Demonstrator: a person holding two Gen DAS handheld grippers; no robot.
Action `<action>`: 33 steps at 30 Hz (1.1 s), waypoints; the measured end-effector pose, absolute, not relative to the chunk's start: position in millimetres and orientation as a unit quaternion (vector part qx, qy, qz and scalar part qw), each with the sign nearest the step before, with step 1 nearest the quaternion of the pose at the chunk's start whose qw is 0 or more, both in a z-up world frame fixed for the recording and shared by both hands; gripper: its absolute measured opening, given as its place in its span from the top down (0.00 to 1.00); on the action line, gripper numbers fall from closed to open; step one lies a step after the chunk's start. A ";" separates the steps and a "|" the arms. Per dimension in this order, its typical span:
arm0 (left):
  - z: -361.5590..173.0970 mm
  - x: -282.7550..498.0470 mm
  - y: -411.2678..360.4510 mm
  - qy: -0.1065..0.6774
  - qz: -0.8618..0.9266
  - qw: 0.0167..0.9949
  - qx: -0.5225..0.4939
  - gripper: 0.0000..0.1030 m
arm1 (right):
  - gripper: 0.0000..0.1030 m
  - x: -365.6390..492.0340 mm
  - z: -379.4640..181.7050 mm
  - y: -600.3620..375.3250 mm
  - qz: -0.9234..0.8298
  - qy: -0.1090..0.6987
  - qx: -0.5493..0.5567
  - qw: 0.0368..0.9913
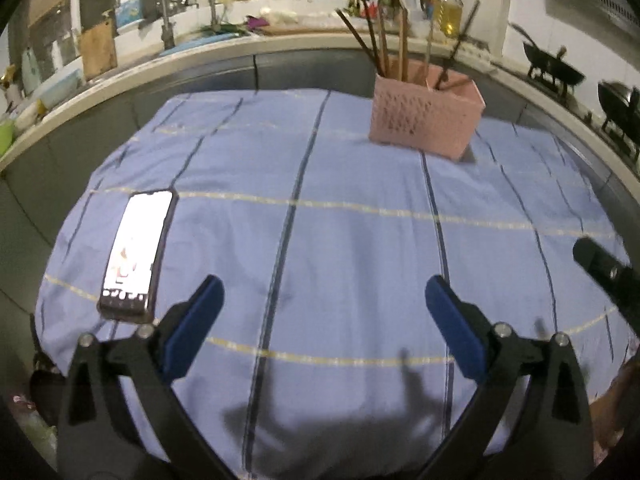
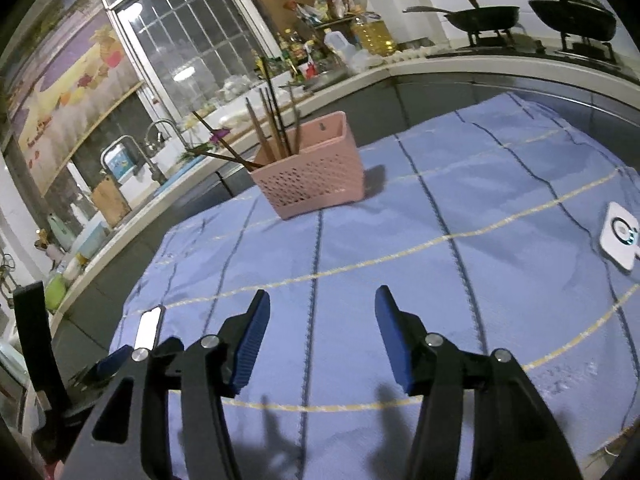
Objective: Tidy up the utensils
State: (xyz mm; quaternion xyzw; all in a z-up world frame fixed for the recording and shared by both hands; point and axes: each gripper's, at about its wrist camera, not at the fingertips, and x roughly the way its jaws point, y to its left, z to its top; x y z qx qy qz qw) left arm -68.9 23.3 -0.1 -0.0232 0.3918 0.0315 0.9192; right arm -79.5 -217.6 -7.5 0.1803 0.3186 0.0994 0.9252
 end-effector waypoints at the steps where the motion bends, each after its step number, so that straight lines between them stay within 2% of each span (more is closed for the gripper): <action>1: 0.5 -71.6 22.4 0.389 0.033 0.921 -0.020 0.06 | 0.45 -81.3 -7.6 -218.4 0.097 0.319 0.179 0.926; 5: 6.0 -80.8 22.5 0.374 0.046 0.926 -0.014 0.06 | 0.40 -86.9 -6.3 -214.7 0.093 0.318 0.163 0.930; 10: 6.9 -86.2 15.6 0.376 0.065 0.924 0.027 0.06 | 0.28 -93.5 -2.3 -209.3 0.088 0.303 0.143 0.938; 15: 3.1 -89.2 4.9 0.386 0.058 0.919 0.060 0.06 | 0.21 -104.9 2.1 -207.9 0.083 0.277 0.141 0.947; 23: 12.9 -95.4 3.4 0.360 0.043 0.930 0.057 0.06 | 0.15 -112.8 0.2 -207.0 0.098 0.273 0.154 0.944; 25: 18.2 -91.5 3.6 0.351 0.046 0.933 0.063 0.06 | 0.09 -113.2 -0.7 -203.6 0.115 0.277 0.155 0.941; 33: 53.6 -77.3 10.1 0.291 0.062 0.953 0.054 0.06 | 0.07 -116.4 3.4 -191.7 0.121 0.276 0.136 0.944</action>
